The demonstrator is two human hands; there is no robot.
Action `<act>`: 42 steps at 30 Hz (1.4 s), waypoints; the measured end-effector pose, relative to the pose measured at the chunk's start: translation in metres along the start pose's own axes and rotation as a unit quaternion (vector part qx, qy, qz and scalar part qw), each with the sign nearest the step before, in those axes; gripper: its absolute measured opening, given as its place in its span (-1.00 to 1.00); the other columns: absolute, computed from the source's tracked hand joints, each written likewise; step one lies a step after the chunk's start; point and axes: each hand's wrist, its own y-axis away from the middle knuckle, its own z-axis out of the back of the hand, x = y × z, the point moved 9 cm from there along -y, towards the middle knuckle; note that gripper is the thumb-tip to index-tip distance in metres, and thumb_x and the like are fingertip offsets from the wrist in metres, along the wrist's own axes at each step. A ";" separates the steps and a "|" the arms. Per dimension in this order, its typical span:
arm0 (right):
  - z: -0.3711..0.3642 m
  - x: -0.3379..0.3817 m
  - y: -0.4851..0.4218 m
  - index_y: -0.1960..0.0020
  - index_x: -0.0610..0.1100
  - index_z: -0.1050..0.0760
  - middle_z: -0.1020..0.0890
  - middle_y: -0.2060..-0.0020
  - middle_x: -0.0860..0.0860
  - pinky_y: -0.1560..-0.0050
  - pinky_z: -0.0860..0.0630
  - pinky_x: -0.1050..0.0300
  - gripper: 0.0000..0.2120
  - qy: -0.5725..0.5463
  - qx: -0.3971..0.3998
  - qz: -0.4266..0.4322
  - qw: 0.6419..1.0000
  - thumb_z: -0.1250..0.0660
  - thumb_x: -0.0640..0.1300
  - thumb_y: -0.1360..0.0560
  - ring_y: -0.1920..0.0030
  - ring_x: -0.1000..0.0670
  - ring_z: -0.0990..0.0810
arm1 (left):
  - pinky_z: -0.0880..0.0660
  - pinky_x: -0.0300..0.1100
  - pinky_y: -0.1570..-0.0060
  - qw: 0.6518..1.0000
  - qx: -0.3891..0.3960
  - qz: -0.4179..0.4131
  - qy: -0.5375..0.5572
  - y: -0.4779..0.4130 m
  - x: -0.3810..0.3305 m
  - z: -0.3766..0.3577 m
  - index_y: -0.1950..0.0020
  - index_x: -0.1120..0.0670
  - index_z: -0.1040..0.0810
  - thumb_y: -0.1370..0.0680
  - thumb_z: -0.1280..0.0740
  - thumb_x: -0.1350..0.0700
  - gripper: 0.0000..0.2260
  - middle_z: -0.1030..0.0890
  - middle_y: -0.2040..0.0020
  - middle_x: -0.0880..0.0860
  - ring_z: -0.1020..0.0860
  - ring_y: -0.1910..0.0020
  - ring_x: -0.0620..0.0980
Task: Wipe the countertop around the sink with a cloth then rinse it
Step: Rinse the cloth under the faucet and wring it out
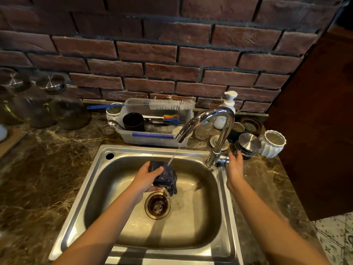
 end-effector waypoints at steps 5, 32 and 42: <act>0.008 0.026 0.026 -0.50 -0.14 -0.20 -0.31 -0.44 -0.12 -0.42 -0.23 0.01 -0.49 0.180 -0.006 0.141 0.973 -0.21 -0.27 -0.58 -0.41 -0.09 -0.30 | -0.60 -0.22 0.31 1.000 0.021 0.005 0.002 -0.003 -0.008 -0.014 -0.18 -0.01 -0.42 -0.57 -0.32 0.14 -0.79 -0.53 -0.08 0.05 -0.56 -0.01 0.02; -0.133 -0.009 0.132 -0.21 -0.09 -0.38 -0.55 -0.11 -0.10 -0.15 -0.54 0.04 -0.62 0.195 0.367 0.006 0.910 -0.36 -0.30 -0.45 -0.12 -0.05 -0.54 | -0.31 -0.14 -0.18 0.983 0.148 -0.043 -0.097 0.026 0.003 -0.026 -0.34 -0.12 -0.19 -0.49 -0.26 -0.07 -0.55 -0.33 -0.31 -0.03 -0.34 -0.25 -0.06; -0.132 -0.015 0.153 -0.32 -0.10 -0.36 -0.53 -0.16 -0.13 -0.07 -0.56 0.08 -0.58 0.129 0.409 -0.125 0.895 -0.31 -0.22 -0.49 -0.15 -0.05 -0.51 | -0.47 -0.40 0.12 0.970 0.103 -0.107 -0.192 0.015 -0.005 -0.028 -0.36 0.02 -0.15 -0.36 -0.51 0.27 -0.27 -0.40 -0.12 -0.10 -0.46 -0.06 -0.18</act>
